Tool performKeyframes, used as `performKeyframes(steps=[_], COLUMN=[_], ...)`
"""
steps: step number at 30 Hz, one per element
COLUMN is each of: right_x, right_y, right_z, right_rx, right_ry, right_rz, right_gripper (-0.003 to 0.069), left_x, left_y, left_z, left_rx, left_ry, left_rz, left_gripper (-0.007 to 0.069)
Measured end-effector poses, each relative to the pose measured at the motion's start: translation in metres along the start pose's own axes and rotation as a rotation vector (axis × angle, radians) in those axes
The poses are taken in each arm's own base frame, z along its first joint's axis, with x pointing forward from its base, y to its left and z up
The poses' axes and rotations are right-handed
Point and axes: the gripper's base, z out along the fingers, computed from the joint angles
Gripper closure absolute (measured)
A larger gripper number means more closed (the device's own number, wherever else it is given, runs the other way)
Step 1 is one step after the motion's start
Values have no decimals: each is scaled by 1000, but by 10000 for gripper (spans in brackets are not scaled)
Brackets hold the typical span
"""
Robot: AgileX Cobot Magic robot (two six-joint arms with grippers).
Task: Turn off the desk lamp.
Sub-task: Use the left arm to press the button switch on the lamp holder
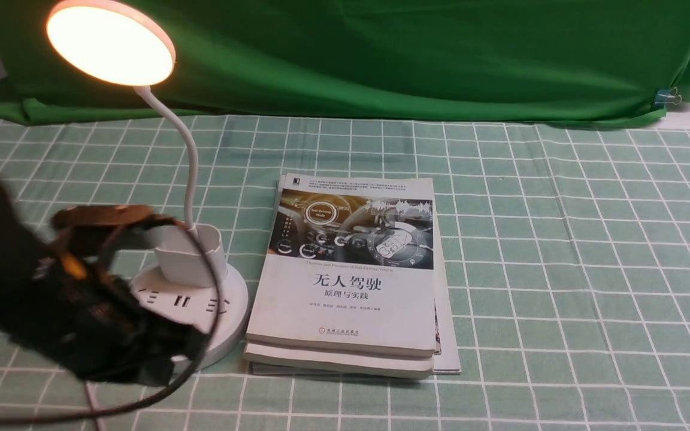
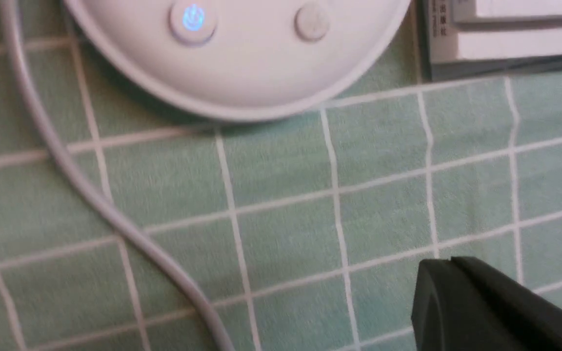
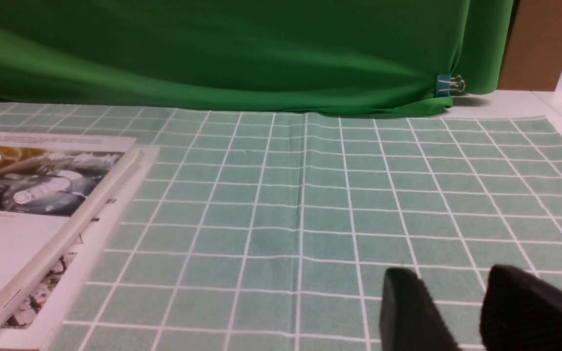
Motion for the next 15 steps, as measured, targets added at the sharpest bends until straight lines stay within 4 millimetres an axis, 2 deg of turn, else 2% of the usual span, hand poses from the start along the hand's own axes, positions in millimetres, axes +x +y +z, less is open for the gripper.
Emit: performKeyframes(steps=[9,15], right_x=[0,0], right_y=[0,0], right_z=[0,0], right_rx=[0,0], right_ry=[0,0], right_rz=[0,0], right_gripper=[417,417], left_x=[-48,-68], left_y=[5,10], left_z=[25,44], left_rx=[-84,-117], left_ry=[69,111], left_rz=[51,73], left_gripper=[624,624])
